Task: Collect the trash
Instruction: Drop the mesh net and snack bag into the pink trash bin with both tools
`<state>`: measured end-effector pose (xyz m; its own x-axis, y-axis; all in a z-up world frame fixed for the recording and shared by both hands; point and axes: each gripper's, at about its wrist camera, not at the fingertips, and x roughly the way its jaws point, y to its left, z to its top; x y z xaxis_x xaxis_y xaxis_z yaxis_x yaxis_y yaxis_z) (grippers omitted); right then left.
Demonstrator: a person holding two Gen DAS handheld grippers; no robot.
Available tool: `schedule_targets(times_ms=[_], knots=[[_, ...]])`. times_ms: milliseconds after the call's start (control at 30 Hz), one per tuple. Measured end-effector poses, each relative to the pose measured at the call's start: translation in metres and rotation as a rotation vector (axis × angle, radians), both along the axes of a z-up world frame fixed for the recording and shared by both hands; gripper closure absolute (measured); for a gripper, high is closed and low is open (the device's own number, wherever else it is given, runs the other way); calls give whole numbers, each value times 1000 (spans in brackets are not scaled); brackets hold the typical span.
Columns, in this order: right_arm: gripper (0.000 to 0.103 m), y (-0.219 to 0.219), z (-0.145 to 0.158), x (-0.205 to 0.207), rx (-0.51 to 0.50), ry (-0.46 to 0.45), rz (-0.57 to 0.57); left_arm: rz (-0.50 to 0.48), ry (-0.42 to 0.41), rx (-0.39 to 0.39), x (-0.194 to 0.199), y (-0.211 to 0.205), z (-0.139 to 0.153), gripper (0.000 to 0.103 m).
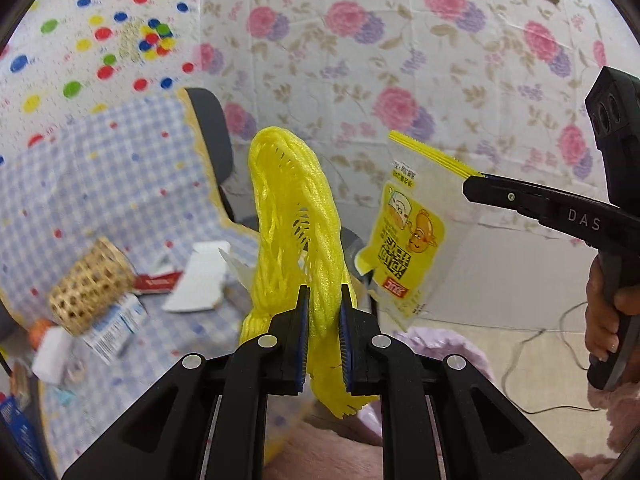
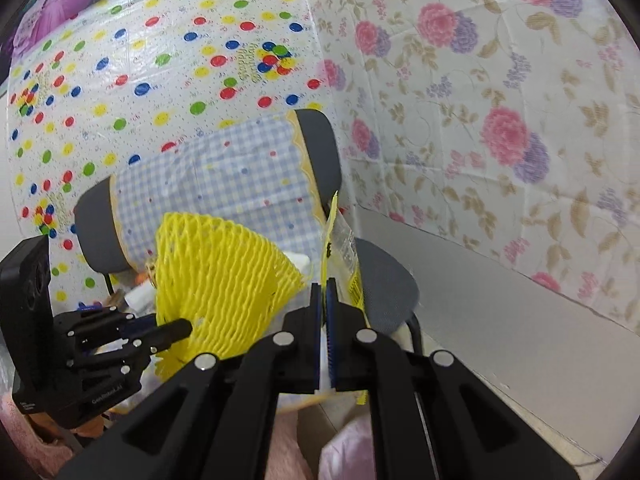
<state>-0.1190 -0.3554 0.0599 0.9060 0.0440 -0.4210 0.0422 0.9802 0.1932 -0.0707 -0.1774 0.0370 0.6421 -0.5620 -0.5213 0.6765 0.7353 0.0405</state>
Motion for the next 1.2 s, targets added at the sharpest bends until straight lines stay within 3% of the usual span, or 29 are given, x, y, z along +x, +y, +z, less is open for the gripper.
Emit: schedule_targets(times_ms=[133,433,600,767,867,900,933,1200], knots=[[100,-2,-9,-27,-12,38,-50,-68,73,2,-19,-11,-16,89],[100,-19,-55,-66,16,178,-163,-199,231,127,-41,-64,-69,88],[100,-29,-83,-66,32,247,-187,-201,317,185,-28,-86,-97,87],[100,-37,-105,-56,52,291,-195,-191,348,222,-16,-100,-112,84],[93,-42,-116,-50,63,311,-198,-182,355,221,-10,-106,-116,65],[85,-43,-120,-48,70,319,-200,-176,358,217,-7,-106,-116,51],[75,-45,-122,-47,78,322,-200,-170,359,212,-6,-107,-117,45],[74,-43,-111,-44,88,275,-179,-58,331,153,7,-72,-98,41]])
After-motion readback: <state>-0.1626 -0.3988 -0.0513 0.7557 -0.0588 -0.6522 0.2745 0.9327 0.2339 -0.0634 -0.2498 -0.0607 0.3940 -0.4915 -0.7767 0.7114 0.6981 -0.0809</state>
